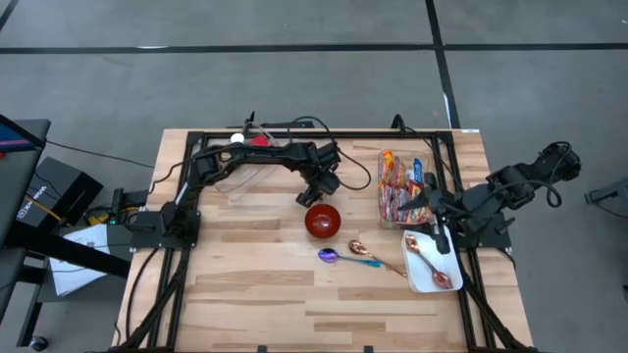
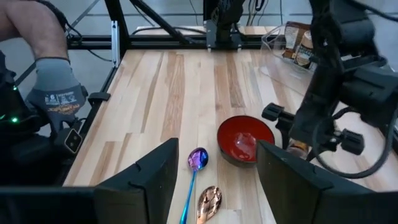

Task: Pick & Place Food Item
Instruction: Put the brown seasoning bottle into the left transparent bin

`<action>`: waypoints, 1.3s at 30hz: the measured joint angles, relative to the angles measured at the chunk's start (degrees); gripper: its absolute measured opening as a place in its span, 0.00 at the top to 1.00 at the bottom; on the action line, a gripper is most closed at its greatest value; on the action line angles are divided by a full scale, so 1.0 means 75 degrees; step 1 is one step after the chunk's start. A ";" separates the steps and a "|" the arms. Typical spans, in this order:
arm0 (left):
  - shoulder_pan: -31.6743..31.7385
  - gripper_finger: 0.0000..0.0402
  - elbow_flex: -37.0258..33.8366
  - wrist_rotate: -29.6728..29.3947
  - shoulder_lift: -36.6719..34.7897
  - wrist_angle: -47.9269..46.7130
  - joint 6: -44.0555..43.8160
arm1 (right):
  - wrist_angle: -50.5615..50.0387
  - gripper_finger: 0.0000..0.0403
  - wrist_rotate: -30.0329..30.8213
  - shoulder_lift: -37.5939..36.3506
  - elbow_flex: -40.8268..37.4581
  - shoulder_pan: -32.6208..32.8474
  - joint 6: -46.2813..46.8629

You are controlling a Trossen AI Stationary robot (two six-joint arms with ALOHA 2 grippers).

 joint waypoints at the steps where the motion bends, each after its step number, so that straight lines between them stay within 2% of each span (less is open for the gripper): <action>1: -0.0002 0.49 0.0009 0.0014 0.0022 -0.0005 -0.0045 | -0.0009 0.49 -0.0019 0.0011 0.0000 0.0010 -0.0001; 9: -0.0058 0.53 -0.0008 -0.0219 -0.0107 -0.0466 -0.0834 | -0.0006 0.49 -0.0029 0.0055 0.0000 0.0114 -0.0103; 14: -0.0055 0.53 -0.0029 -0.0462 -0.0309 -0.1004 -0.0862 | -0.0009 0.49 -0.0029 0.0053 0.0000 0.0117 -0.0126; 20: -0.0042 0.53 -0.0026 -0.0672 -0.1158 -0.0999 -0.0930 | 0.0003 0.49 0.0104 0.0053 0.0000 0.0114 -0.0126; 23: 0.0042 0.53 -0.0132 -0.0323 -0.1739 -0.0745 -0.1313 | 0.0006 0.49 0.0344 0.0053 0.0000 0.0096 -0.0133; 26: 0.0216 0.53 -0.0633 0.0700 -0.2434 -0.0015 -0.2001 | -0.0024 0.49 0.0629 0.0085 0.0000 0.0090 -0.0165; 30: 0.0460 0.53 -0.1847 0.2521 -0.3472 0.2069 -0.3324 | -0.0251 0.49 0.1001 0.0150 -0.0003 0.0090 -0.0340; 33: 0.0583 0.53 -0.3256 0.3703 -0.4252 0.5138 -0.4921 | -0.0453 0.49 0.1377 0.0279 0.0000 0.0090 -0.0478; 36: 0.0565 0.53 -0.4811 0.3682 -0.4689 0.9213 -0.7107 | -0.0468 0.49 0.1786 0.0462 -0.0002 0.0090 -0.0810; 39: 0.0460 0.53 -0.5993 0.2880 -0.4763 1.3094 -0.9111 | -0.0452 0.49 0.2268 0.0717 0.0000 0.0087 -0.1287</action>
